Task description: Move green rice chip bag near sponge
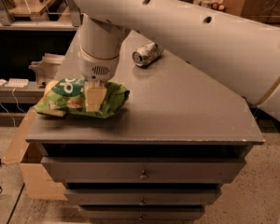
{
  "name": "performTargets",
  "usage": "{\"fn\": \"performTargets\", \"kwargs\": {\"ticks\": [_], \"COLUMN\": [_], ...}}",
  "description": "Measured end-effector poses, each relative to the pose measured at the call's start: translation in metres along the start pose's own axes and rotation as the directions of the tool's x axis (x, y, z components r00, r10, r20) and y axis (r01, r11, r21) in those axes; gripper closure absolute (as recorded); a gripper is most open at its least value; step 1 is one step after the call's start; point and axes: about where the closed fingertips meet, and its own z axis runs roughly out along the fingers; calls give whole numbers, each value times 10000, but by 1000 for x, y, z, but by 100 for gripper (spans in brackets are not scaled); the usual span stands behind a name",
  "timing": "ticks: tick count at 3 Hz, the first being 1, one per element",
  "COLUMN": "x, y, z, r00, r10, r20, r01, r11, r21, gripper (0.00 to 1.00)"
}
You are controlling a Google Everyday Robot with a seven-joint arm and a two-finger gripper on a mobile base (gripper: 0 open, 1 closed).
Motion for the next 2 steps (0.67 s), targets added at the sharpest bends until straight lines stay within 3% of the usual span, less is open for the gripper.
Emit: {"fn": "performTargets", "kwargs": {"ticks": [2], "x": [7], "y": [-8], "z": [3], "r00": [10000], "r10": [-10], "r20": [-26], "r01": [10], "r11": [10000], "r21": [-63], "gripper": [13]}}
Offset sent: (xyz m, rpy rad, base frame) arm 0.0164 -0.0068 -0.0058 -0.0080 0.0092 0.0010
